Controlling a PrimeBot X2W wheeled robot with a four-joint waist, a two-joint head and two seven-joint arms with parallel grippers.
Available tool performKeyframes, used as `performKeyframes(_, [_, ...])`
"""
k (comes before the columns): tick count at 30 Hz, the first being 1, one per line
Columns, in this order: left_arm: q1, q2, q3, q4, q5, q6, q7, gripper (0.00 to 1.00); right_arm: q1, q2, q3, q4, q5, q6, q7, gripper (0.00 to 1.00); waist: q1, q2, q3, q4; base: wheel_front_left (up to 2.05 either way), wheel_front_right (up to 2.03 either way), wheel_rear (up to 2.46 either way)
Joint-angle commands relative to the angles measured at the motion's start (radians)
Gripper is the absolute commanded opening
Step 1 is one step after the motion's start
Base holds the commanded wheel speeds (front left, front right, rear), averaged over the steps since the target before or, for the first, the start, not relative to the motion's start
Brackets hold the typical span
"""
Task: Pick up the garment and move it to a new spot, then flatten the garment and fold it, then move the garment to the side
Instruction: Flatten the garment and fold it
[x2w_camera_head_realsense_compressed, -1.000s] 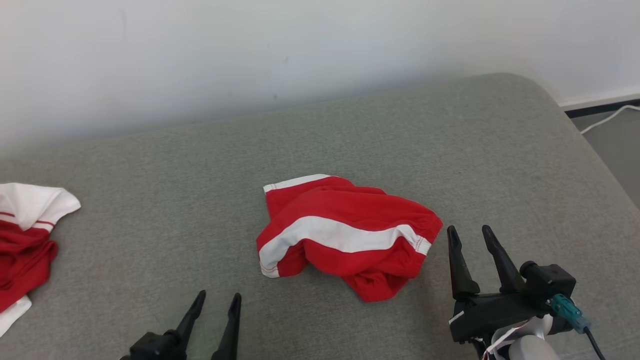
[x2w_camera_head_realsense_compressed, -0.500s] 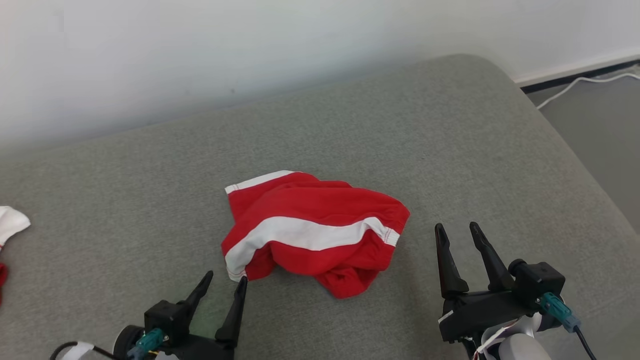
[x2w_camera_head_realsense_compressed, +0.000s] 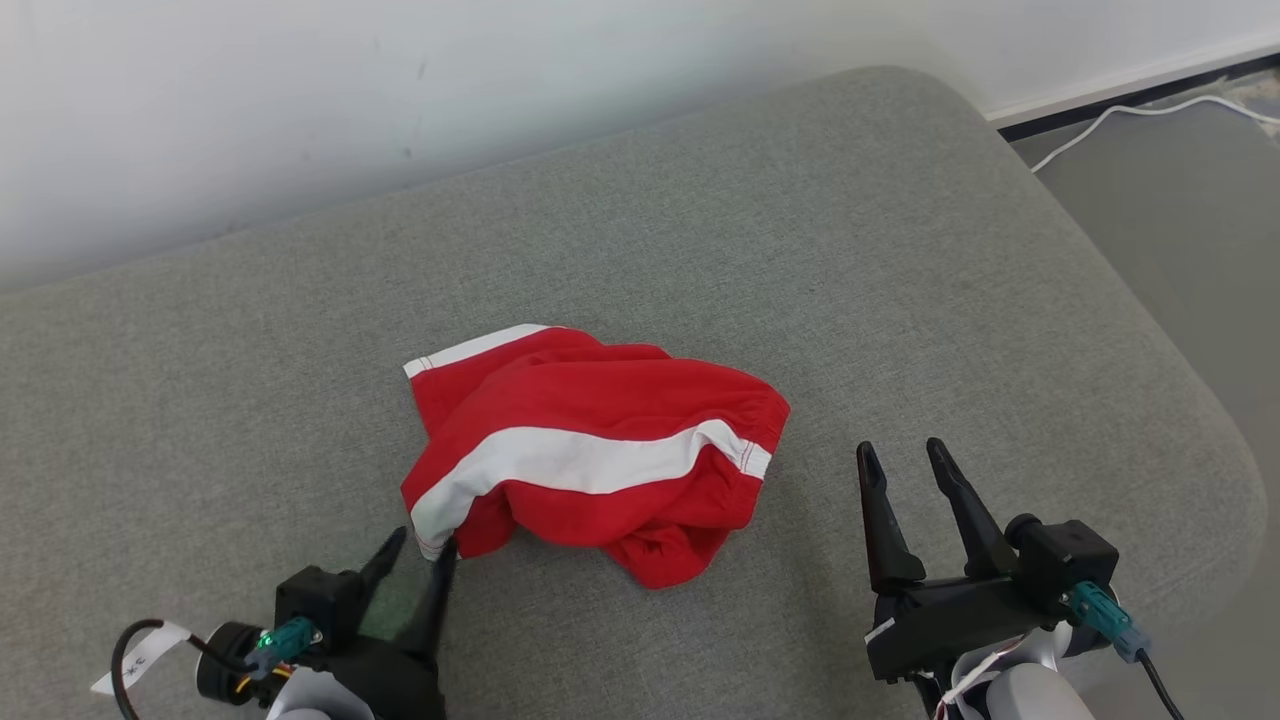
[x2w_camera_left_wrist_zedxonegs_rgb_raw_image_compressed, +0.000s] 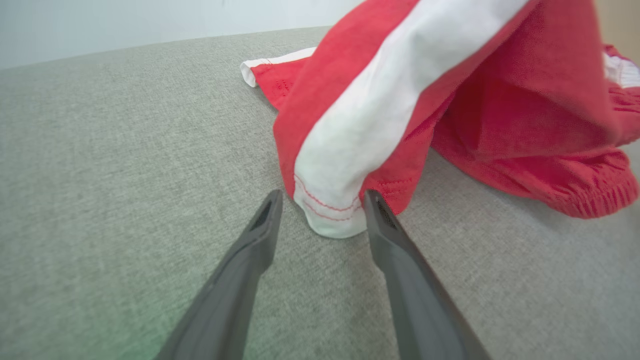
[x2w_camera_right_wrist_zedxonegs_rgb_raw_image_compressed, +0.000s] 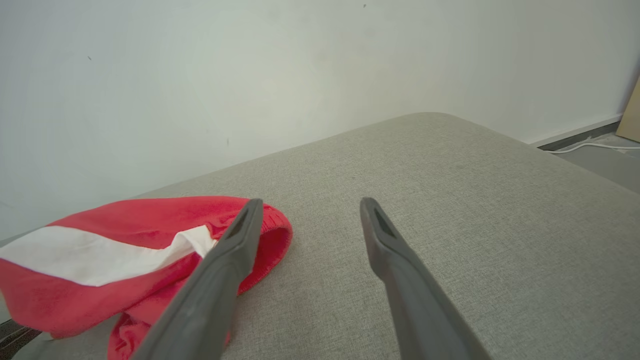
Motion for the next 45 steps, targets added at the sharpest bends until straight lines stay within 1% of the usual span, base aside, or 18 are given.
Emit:
performKeyframes(1, [-0.014,0.005,-0.002,0.005,0.006,0.000,-0.007,0.00,-0.002,0.002,-0.003,-0.004,-0.007,0.001,-0.003,1.00,-0.0001,-0.0001,0.003,0.001,0.00,0.00,0.00])
performKeyframes(5, [-0.014,-0.001,-0.016,-0.002,0.008,-0.002,-0.007,0.00,0.004,0.005,-0.010,0.002,-0.009,0.001,-0.003,1.00,-0.0001,-0.0001,-0.002,0.021,0.00,0.00,0.00])
performKeyframes(9, [0.003,-0.003,-0.009,-0.046,0.007,-0.001,-0.007,0.00,0.009,0.007,-0.008,0.004,-0.007,0.001,-0.003,1.00,-0.0001,-0.0001,-0.015,0.051,0.00,0.00,0.00])
performKeyframes(15, [0.052,-0.007,-0.005,-0.143,0.022,0.008,-0.007,0.00,0.029,0.007,-0.014,0.013,0.001,0.001,-0.003,1.00,-0.0001,-0.0001,-0.053,0.122,0.00,0.00,0.00])
performKeyframes(24, [0.146,0.027,-0.021,-0.234,0.048,0.020,-0.005,0.00,0.049,0.008,-0.013,0.022,0.010,0.001,-0.003,1.00,-0.0001,-0.0001,-0.090,0.233,0.00,0.00,0.00])
performKeyframes(32, [0.221,0.044,-0.028,-0.230,0.043,0.029,-0.005,0.00,0.054,0.004,-0.002,0.031,0.009,0.001,-0.003,1.00,-0.0001,-0.0001,-0.099,0.284,0.00,0.00,0.00])
performKeyframes(33, [0.227,0.043,-0.031,-0.229,0.043,0.029,-0.005,0.25,0.054,0.002,-0.001,0.033,0.010,0.001,-0.003,1.00,-0.0001,-0.0001,-0.101,0.288,0.00,0.00,0.00])
performKeyframes(34, [0.232,0.040,-0.032,-0.227,0.040,0.030,-0.005,0.60,0.054,0.001,-0.001,0.034,0.010,0.001,-0.003,1.00,-0.0001,-0.0001,-0.102,0.291,0.00,0.00,0.00])
performKeyframes(35, [0.237,0.037,-0.032,-0.222,0.036,0.030,-0.005,1.00,0.054,-0.001,0.000,0.035,0.010,0.001,-0.003,1.00,-0.0001,-0.0001,-0.103,0.294,0.00,0.00,0.00])
performKeyframes(40, [0.264,0.021,-0.026,-0.234,0.012,0.035,-0.006,1.00,0.056,-0.009,0.000,0.040,0.012,0.001,-0.003,1.00,-0.0001,-0.0001,-0.116,0.302,0.00,0.00,0.00])
performKeyframes(45, [0.317,0.006,-0.011,-0.284,-0.005,0.044,-0.006,1.00,0.064,-0.013,-0.002,0.036,0.015,0.001,-0.003,1.00,-0.0001,-0.0001,-0.130,0.311,0.00,0.00,0.00])
